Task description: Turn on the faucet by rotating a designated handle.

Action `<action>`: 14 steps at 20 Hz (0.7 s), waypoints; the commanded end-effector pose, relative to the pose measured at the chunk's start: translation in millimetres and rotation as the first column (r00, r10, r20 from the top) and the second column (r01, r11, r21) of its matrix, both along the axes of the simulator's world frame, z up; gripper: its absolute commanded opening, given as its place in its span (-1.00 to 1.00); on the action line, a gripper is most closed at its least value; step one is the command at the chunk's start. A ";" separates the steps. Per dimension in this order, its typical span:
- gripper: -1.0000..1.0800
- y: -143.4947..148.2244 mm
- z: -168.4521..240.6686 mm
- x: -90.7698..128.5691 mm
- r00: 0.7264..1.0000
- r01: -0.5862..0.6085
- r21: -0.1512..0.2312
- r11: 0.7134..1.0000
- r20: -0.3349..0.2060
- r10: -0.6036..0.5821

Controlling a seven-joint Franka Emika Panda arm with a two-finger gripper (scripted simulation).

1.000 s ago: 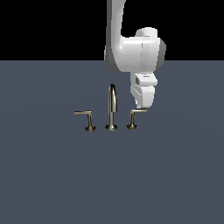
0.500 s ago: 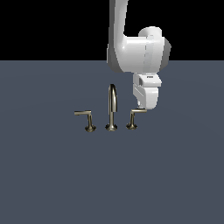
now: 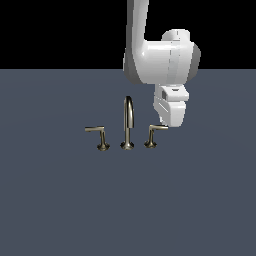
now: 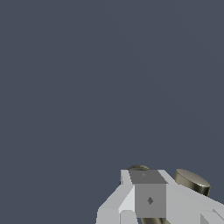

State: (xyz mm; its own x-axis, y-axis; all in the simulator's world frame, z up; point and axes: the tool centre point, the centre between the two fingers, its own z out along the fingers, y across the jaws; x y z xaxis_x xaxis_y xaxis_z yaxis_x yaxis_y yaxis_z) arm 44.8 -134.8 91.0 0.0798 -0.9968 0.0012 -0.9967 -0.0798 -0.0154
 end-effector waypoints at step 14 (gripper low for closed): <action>-1.00 -0.1 -0.2 -38.6 1.000 0.007 -0.002 1.000 -0.004 -0.007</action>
